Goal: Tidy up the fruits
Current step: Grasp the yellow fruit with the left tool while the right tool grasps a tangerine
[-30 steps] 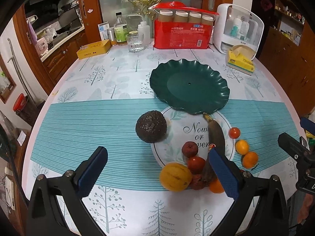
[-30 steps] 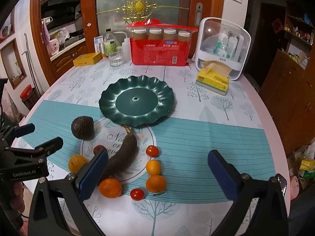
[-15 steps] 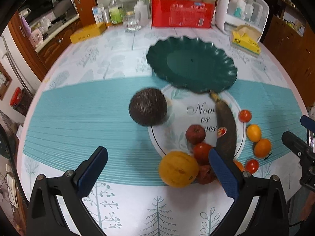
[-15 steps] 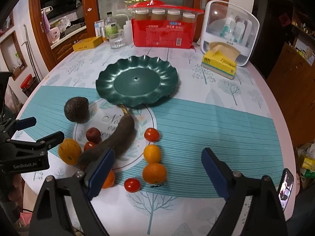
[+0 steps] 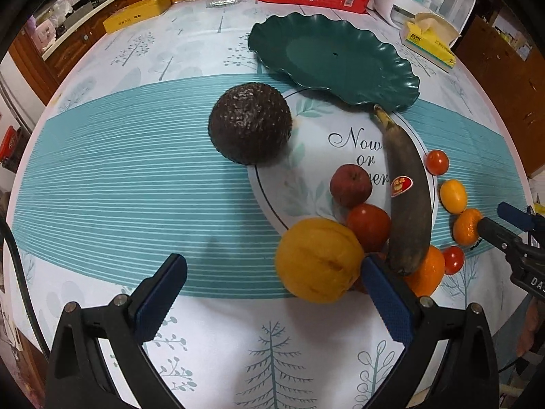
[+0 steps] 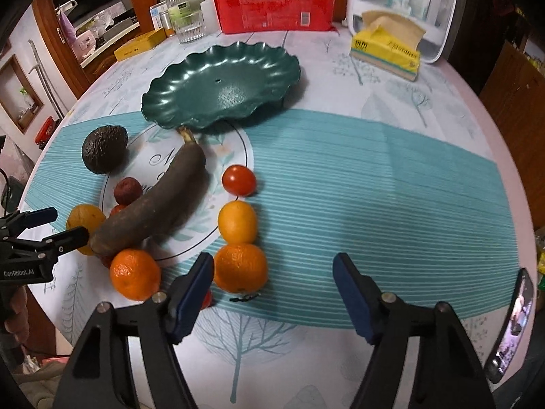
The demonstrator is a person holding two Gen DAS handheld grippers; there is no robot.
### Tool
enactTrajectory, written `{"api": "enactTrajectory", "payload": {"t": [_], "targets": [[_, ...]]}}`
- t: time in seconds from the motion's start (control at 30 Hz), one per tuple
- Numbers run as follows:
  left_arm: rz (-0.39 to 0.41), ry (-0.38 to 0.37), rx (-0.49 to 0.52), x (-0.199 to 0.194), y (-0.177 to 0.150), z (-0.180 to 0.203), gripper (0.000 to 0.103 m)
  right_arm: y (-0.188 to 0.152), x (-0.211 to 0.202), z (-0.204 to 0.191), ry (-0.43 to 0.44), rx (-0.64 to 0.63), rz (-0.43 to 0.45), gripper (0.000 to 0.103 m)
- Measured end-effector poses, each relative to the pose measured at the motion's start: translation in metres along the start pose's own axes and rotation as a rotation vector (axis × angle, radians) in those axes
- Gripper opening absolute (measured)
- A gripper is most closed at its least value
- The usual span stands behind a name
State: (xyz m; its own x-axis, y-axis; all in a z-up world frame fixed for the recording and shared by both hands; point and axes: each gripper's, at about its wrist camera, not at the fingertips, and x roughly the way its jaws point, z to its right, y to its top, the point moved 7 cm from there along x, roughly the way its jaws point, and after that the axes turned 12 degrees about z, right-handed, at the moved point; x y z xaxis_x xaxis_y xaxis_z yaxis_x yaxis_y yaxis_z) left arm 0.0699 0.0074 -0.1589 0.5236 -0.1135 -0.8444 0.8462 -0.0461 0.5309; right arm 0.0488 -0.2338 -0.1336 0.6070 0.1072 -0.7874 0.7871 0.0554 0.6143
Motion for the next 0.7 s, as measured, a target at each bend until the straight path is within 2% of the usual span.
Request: {"api": "enactTrajectory", "payload": {"t": [0.23, 0.3, 0.5, 0.7], "targets": [[-0.022, -0.030, 0.023, 0.006, -0.002, 0.012, 0.091, 0.004, 0.014, -0.004, 0.037, 0.000, -0.014, 0.071], [-0.027, -0.040, 0.022, 0.008, -0.001, 0.014, 0.086, 0.007, 0.017, -0.006, 0.045, 0.001, -0.018, 0.069], [-0.027, -0.055, 0.017, 0.011, 0.001, 0.016, 0.079, 0.012, 0.029, -0.016, 0.073, -0.016, -0.038, 0.064], [-0.037, -0.078, 0.013, 0.013, 0.000, 0.015, 0.076, 0.014, 0.043, -0.020, 0.095, -0.009, -0.106, 0.057]]}}
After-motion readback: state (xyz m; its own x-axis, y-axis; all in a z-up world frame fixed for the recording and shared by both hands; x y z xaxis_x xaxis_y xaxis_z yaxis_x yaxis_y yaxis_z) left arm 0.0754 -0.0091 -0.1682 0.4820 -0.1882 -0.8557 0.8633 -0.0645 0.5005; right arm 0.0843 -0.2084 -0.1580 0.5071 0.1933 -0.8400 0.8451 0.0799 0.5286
